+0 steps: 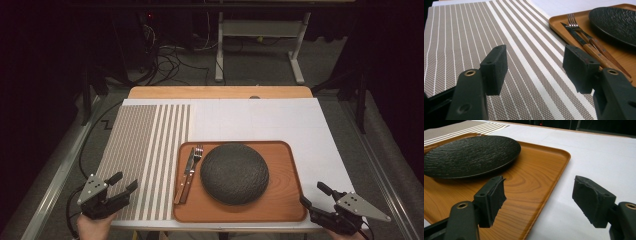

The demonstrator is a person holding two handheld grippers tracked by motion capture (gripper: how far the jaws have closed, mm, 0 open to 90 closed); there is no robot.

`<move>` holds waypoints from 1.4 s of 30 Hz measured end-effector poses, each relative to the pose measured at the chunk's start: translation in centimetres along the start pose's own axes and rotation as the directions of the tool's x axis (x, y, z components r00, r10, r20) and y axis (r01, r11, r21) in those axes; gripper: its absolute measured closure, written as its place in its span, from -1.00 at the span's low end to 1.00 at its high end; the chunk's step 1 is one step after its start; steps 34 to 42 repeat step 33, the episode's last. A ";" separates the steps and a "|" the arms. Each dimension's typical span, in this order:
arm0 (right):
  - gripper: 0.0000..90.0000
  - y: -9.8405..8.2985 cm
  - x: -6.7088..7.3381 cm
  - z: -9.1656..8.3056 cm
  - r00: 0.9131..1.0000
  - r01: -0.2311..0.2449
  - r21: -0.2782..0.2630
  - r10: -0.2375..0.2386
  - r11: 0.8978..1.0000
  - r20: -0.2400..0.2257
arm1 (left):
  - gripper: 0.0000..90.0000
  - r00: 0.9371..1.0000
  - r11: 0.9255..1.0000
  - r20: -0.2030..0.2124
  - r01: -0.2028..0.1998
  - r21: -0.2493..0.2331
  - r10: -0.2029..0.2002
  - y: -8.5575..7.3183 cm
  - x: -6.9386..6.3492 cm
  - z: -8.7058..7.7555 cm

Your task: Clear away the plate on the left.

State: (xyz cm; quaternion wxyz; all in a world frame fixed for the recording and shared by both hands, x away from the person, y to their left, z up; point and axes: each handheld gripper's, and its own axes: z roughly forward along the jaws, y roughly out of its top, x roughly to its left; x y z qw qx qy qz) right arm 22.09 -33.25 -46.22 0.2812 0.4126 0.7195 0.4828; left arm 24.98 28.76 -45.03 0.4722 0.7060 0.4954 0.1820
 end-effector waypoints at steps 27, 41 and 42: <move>-0.41 0.0 0.1 -0.2 1.000 -0.001 -0.008 0.001 1.000 0.003 | -0.24 0.993 0.997 -0.098 -0.062 -0.040 0.058 -2.1 -0.9 -1.3; -0.41 0.0 0.0 -0.2 1.000 -0.003 -0.004 0.003 1.000 0.004 | -0.24 0.992 0.998 -0.119 -0.040 -0.038 0.036 -2.2 -0.7 -1.2; -0.41 0.0 0.0 -0.2 1.000 -0.003 -0.004 0.003 1.000 0.004 | -0.24 0.992 0.998 -0.119 -0.040 -0.038 0.036 -2.2 -0.7 -1.2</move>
